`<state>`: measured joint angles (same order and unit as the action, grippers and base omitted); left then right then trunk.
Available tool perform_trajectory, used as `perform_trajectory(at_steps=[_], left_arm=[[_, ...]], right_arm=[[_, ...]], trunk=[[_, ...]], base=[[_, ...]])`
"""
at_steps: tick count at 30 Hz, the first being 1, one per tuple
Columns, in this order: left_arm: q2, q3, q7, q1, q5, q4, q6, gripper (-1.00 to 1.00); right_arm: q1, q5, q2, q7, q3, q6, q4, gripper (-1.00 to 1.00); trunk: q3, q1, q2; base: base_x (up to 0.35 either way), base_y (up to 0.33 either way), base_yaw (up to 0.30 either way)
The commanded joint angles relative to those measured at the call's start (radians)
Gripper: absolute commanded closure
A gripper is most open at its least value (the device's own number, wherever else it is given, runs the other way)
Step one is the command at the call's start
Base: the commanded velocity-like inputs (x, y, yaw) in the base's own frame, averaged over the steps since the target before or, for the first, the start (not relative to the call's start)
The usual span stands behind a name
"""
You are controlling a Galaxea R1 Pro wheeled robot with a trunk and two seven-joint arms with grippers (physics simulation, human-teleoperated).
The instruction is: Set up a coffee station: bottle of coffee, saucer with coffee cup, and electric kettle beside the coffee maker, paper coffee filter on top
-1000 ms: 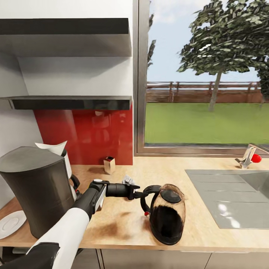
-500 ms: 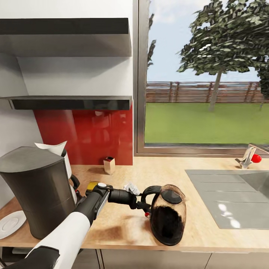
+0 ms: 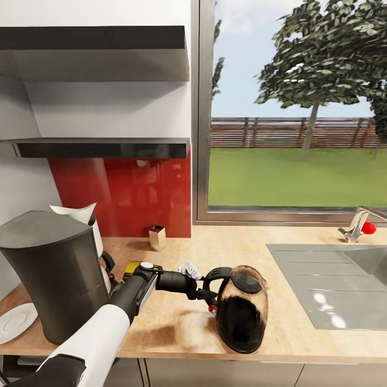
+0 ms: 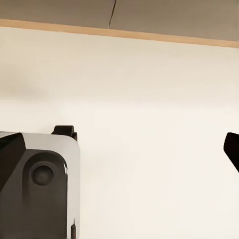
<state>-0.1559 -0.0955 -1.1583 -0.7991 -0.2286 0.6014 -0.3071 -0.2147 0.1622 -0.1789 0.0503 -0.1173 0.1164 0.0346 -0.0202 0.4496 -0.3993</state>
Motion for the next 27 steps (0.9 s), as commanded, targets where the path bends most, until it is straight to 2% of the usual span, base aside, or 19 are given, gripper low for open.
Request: perform_trajectory(at_steps=[1, 12, 13, 27], left_arm=[[-0.001, 0.002, -0.004, 0.000, -0.004, 0.001, -0.010, -1.00], [-0.001, 0.003, -0.006, 0.000, -0.003, 0.001, -0.010, -1.00], [-0.001, 0.003, -0.006, 0.000, -0.003, 0.001, -0.010, 1.00], [-0.001, 0.003, -0.005, 0.000, 0.000, 0.004, -0.014, 1.00]], right_arm=[[0.000, 0.010, 0.000, 0.003, -0.009, 0.003, -0.001, -1.00], [0.000, 0.010, 0.000, 0.004, -0.009, 0.003, -0.001, -1.00], [0.000, 0.010, 0.000, 0.004, -0.009, 0.003, -0.001, -1.00], [0.000, 0.010, -0.001, 0.003, -0.009, 0.003, -0.001, -1.00]], trunk=[[0.000, 0.000, -0.001], [0.000, 0.000, -0.001], [0.000, 0.000, -0.001], [0.000, 0.000, -0.001]], base=[[0.000, -0.009, 0.000], [0.000, -0.066, 0.000], [0.000, -0.002, 0.000], [0.000, 0.000, 0.000]])
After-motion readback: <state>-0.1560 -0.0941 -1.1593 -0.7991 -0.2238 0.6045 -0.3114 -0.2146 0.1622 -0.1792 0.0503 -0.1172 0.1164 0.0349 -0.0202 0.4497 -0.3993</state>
